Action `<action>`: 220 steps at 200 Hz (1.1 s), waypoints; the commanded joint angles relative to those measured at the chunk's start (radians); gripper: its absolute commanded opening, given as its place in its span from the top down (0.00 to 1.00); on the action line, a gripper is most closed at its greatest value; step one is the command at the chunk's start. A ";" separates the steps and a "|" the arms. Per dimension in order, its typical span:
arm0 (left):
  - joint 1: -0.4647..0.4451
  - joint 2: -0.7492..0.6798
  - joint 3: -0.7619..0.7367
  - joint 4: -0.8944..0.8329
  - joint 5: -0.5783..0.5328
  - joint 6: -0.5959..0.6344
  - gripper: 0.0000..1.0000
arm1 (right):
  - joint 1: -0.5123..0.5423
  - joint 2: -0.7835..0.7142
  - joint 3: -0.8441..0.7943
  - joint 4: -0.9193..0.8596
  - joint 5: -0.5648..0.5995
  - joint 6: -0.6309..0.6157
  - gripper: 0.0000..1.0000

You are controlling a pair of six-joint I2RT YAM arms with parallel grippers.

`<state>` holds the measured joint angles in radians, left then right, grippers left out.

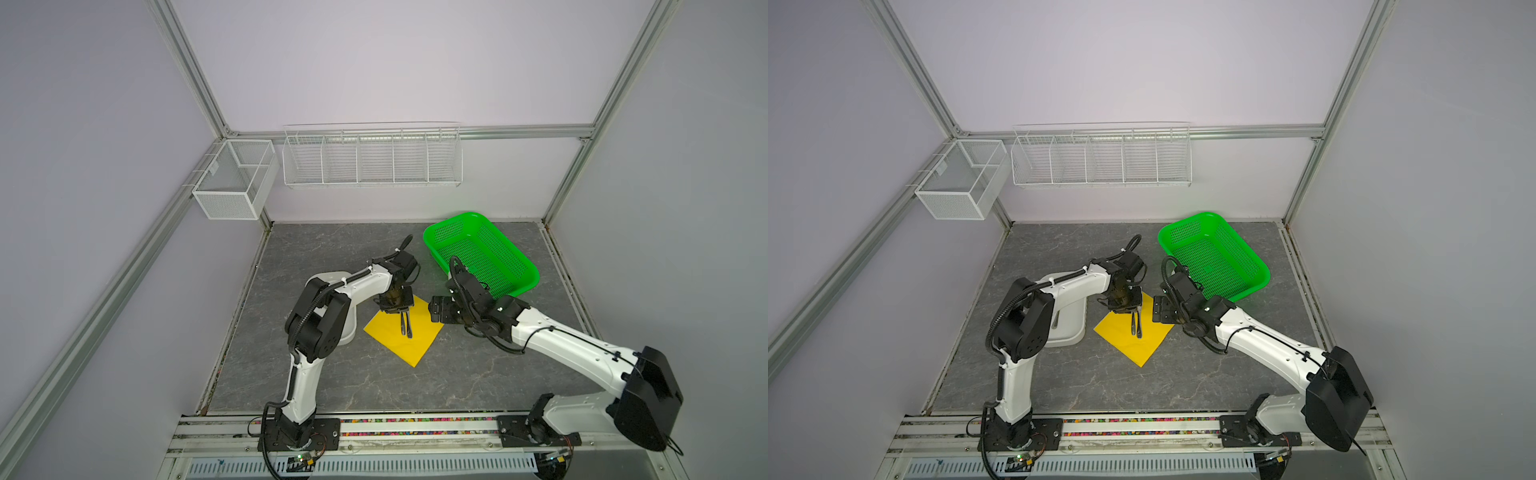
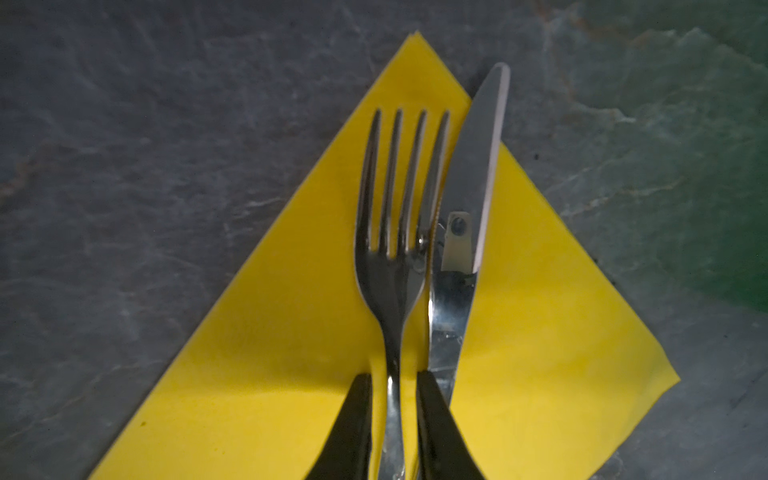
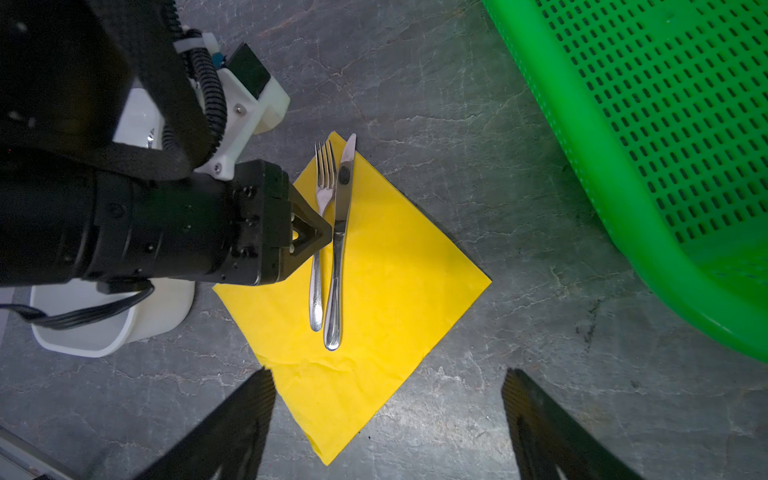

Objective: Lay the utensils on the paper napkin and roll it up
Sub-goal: 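Move the left gripper back to the white tray above the spoon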

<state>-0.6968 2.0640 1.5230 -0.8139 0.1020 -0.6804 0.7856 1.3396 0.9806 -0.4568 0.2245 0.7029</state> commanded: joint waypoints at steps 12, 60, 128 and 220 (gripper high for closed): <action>-0.003 -0.117 0.049 -0.093 -0.083 0.012 0.76 | -0.007 -0.020 0.012 -0.018 0.020 0.003 0.11; 0.115 -0.290 -0.038 -0.112 -0.234 0.056 0.76 | -0.003 -0.040 0.002 0.105 -0.109 -0.077 0.11; 0.449 -0.366 -0.243 -0.092 -0.182 0.228 0.77 | 0.074 0.086 0.124 0.114 -0.212 -0.169 0.11; 0.584 -0.152 -0.185 -0.094 -0.077 0.343 0.78 | 0.091 0.172 0.205 0.057 -0.210 -0.174 0.11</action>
<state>-0.1314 1.8683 1.3048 -0.9081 -0.0494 -0.3801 0.8742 1.4963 1.1587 -0.3771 0.0097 0.5377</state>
